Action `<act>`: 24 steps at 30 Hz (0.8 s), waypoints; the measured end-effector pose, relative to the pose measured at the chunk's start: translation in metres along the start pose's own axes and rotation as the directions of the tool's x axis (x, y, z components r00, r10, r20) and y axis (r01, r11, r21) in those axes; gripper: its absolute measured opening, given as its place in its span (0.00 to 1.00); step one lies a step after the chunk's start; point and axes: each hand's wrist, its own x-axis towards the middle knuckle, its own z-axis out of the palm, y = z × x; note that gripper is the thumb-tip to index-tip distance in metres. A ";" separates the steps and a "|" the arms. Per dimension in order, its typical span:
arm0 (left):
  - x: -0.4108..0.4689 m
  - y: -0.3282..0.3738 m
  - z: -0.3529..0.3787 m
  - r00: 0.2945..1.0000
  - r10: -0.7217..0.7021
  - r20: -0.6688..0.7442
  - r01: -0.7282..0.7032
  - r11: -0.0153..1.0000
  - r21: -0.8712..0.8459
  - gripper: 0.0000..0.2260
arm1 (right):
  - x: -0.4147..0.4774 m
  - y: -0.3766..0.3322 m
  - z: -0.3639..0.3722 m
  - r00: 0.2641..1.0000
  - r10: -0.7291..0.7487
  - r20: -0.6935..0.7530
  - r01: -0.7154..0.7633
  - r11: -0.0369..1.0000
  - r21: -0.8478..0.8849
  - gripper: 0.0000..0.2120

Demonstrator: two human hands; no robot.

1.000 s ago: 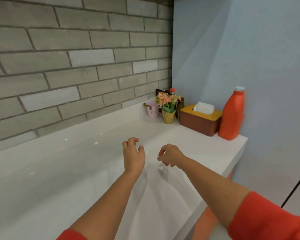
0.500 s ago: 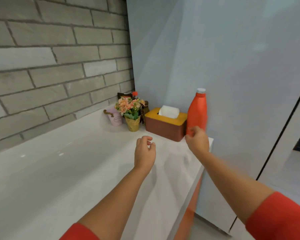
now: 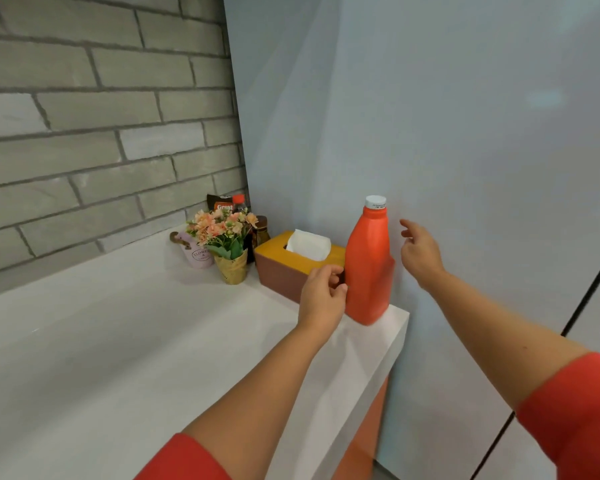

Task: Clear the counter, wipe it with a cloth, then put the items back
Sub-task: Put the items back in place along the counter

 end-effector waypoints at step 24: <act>0.034 -0.003 0.031 0.987 -0.145 -0.064 0.127 0.966 -0.226 0.37 | -0.003 -0.027 0.006 0.792 -0.348 0.502 0.416 0.909 -0.027 0.06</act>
